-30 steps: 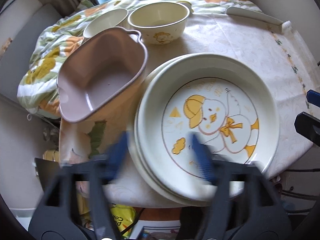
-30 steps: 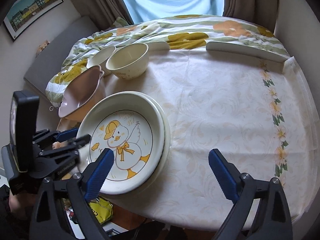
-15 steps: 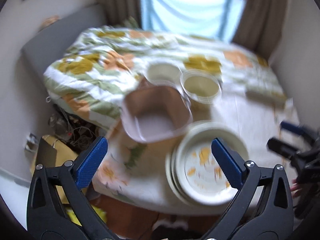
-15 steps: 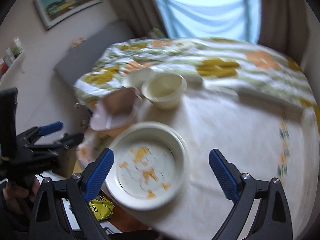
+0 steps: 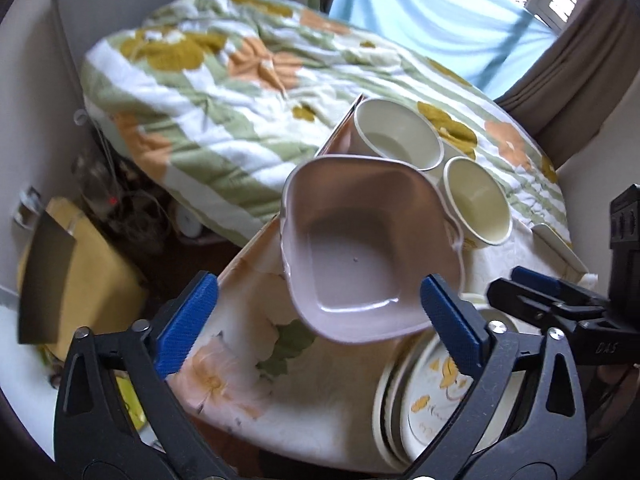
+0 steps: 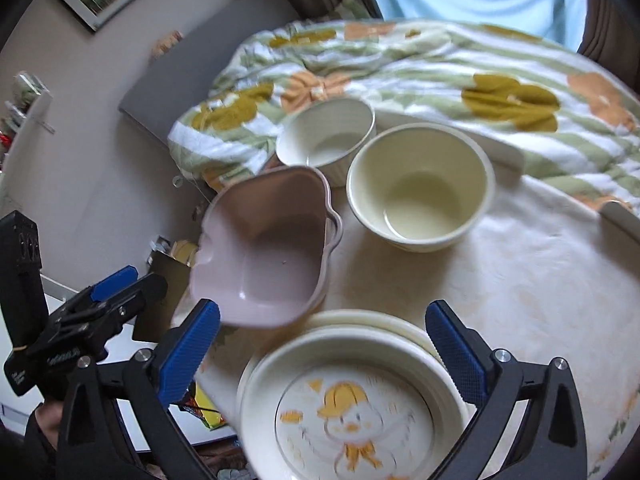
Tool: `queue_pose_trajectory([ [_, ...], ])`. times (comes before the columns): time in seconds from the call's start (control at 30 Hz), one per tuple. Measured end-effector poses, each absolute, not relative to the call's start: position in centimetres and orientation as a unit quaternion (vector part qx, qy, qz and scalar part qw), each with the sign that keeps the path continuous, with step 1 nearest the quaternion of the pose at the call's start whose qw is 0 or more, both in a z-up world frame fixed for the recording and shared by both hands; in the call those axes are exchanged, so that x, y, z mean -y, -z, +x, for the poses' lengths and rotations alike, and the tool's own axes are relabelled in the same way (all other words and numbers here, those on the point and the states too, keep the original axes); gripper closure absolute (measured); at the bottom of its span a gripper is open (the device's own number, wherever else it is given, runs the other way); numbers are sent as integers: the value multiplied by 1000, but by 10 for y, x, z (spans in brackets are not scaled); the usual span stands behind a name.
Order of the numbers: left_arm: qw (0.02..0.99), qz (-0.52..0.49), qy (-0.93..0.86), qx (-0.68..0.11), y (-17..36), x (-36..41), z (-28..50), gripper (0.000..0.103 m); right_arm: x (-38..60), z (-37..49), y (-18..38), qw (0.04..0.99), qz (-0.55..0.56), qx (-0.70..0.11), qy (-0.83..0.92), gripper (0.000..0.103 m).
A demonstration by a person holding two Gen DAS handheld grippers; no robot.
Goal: Organize plates and bowls
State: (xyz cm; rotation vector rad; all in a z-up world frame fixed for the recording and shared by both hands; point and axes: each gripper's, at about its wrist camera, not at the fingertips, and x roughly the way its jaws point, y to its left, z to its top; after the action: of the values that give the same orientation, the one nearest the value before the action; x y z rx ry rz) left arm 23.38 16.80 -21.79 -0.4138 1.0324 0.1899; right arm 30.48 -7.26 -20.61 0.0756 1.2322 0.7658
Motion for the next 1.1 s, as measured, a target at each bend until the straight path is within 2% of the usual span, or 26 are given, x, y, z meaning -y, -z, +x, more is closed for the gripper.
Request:
queue_pose_trajectory([
  [0.07, 838, -204, -83, -498, 230, -173, 244, 13, 57, 313, 217, 739, 26, -575, -350, 1],
  [0.13, 831, -207, -79, -511, 244, -175, 255, 25, 44, 318, 228, 730, 22, -585, -353, 3],
  [0.2, 823, -212, -73, -521, 256, -177, 263, 37, 36, 323, 240, 720, 24, -597, -352, 13],
  [0.23, 820, -213, -71, -527, 263, -178, 266, 43, 32, 324, 245, 716, 26, -601, -353, 23],
  [0.37, 812, -216, -62, -538, 277, -181, 273, 60, 23, 331, 257, 705, 28, -614, -353, 49],
  [0.4, 811, -217, -61, -540, 279, -182, 275, 68, 21, 331, 258, 706, 26, -614, -352, 51],
  [0.43, 810, -217, -60, -541, 280, -183, 276, 75, 19, 332, 260, 707, 25, -613, -351, 60],
  [0.47, 809, -217, -58, -543, 281, -183, 278, 76, 18, 333, 260, 707, 24, -614, -351, 73],
  [0.57, 810, -210, -61, -544, 283, -186, 280, 79, 14, 333, 260, 715, 11, -609, -342, 82],
  [0.83, 823, -186, -56, -533, 266, -185, 274, 80, 18, 322, 252, 728, 8, -598, -335, 84],
  [1.1, 852, -147, -46, -501, 213, -159, 254, 80, 38, 303, 212, 755, 24, -562, -337, 84],
])
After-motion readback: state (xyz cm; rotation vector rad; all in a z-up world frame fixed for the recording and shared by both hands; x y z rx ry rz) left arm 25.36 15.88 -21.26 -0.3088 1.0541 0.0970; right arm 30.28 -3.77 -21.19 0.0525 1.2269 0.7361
